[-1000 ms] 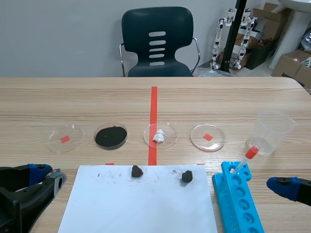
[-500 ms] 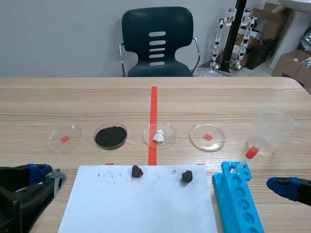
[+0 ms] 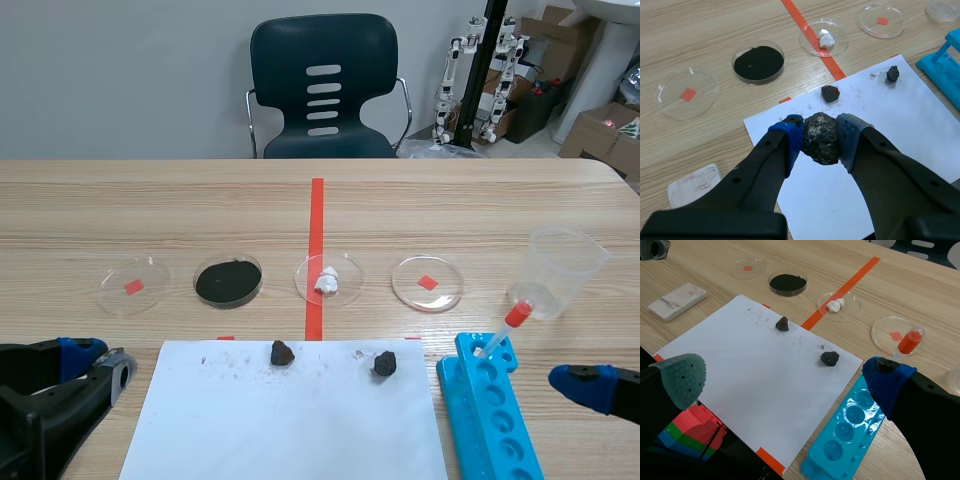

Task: Rub the mineral on the streak plate below the first streak

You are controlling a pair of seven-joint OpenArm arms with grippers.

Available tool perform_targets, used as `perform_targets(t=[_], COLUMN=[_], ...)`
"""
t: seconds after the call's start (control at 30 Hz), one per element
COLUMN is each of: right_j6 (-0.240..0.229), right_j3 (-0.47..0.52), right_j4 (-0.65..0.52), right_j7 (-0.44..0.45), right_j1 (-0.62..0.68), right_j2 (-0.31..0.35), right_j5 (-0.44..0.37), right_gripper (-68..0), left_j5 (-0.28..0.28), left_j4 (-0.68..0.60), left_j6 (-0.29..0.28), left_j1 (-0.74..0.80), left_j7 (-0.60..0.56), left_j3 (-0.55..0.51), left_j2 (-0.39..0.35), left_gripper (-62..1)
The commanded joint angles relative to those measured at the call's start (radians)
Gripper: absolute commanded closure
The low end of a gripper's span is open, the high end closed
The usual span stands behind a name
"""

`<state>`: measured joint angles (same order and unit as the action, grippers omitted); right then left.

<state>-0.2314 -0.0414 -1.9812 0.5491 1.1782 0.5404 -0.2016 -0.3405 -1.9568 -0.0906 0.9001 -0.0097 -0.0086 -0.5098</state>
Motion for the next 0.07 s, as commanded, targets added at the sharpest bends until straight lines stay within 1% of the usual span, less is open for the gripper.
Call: perform_targets(t=[0.0, 0.03], right_j6=[-0.001, -0.001], right_j3=[0.003, 0.003], right_j4=[-0.024, -0.024], right_j7=[0.015, 0.015], right_j1=[-0.001, -0.001], right_j2=[0.0, 0.0], right_j5=[-0.008, -0.008], right_gripper=[-67.9, -67.9], left_j5=[-0.006, -0.006], left_j4=[-0.005, -0.005], left_j6=[-0.003, -0.003], left_j1=[0.0, 0.0], left_j7=[-0.02, -0.02], left_j3=[0.004, 0.004], left_j2=[-0.001, -0.001], left_gripper=[-8.5, -8.5])
